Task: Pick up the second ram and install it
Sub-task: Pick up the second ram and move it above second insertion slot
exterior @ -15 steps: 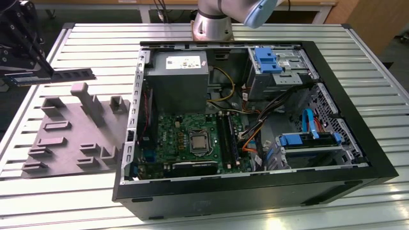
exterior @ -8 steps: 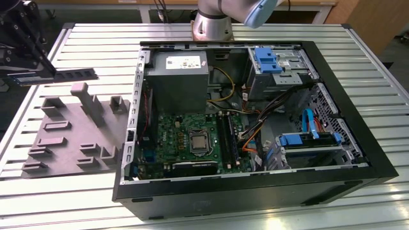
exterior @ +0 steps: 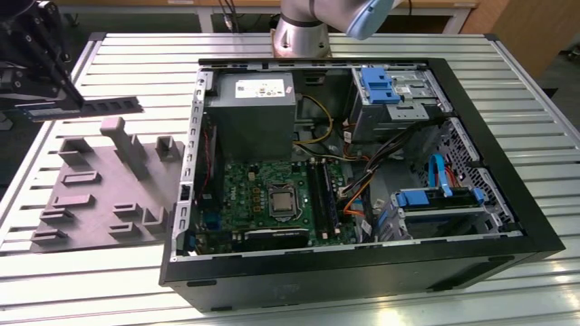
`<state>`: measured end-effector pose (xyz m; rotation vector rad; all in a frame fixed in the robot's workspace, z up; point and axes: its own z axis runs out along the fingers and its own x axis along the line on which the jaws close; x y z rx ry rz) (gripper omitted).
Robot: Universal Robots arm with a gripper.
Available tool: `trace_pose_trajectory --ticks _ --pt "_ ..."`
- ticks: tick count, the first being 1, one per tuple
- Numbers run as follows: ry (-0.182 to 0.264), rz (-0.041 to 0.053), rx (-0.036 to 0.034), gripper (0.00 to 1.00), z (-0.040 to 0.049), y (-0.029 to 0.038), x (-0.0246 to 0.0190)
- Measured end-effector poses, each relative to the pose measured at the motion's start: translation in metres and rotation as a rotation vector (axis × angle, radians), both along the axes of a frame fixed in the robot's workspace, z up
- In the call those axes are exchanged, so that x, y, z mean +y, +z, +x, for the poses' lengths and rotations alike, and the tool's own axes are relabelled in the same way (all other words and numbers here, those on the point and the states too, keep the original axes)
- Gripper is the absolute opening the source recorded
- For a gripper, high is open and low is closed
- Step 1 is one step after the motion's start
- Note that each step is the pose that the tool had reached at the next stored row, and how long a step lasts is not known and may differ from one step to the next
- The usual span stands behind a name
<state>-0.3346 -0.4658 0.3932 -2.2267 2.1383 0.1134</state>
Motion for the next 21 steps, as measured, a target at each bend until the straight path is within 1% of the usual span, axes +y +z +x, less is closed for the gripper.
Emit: trace_pose_trajectory --ticks 21 --pt "0.000 0.0000 0.0000 0.12 0.0119 0.0000 0.0000"
